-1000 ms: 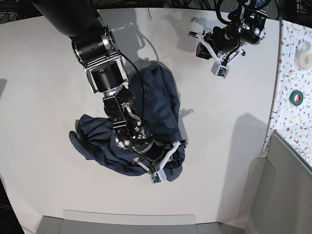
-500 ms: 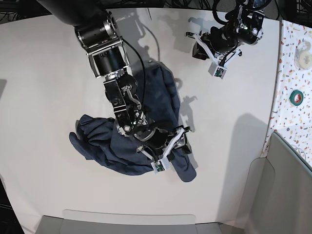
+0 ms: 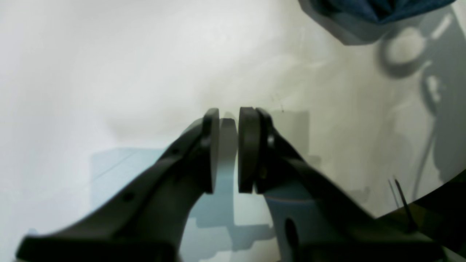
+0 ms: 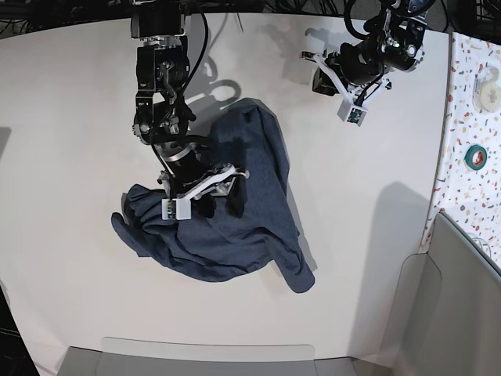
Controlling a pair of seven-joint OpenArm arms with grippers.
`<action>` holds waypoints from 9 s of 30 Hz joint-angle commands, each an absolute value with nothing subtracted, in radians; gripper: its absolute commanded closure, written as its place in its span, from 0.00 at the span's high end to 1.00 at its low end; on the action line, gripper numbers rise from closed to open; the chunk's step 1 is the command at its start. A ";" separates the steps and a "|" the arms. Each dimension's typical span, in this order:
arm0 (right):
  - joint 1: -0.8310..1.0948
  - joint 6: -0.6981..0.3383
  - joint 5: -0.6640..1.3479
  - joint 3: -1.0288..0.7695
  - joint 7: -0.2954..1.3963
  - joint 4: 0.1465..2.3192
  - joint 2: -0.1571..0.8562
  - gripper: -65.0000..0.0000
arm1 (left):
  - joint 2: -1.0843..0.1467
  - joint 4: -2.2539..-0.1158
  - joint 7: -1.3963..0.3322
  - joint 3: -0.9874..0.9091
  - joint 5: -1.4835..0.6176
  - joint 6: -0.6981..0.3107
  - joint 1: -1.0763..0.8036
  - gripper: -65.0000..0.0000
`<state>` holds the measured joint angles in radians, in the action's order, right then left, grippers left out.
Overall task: Layout the t-shirt on the table in an organized manner, then fold the t-shirt properly
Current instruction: 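Pull the grasped fabric back with the right gripper and hold, then drag the held shirt fold with the right gripper across the shirt, then lower the left gripper onto the shirt beside the right gripper and grasp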
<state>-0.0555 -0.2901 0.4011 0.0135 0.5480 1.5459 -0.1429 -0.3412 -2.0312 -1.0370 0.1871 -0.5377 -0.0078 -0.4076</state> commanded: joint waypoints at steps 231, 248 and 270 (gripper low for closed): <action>-0.618 -0.229 0.903 0.191 0.802 1.415 -0.157 0.00 | -0.163 -2.072 -0.955 0.367 -0.536 0.001 -0.140 0.26; -0.615 -0.229 0.788 0.189 0.802 1.422 -0.157 0.00 | -0.130 -1.882 -0.911 0.651 -0.206 0.404 0.042 0.26; -0.619 -0.229 0.783 0.188 0.806 1.423 -0.157 0.00 | -0.059 -1.782 -0.909 0.731 -0.182 0.510 0.094 0.41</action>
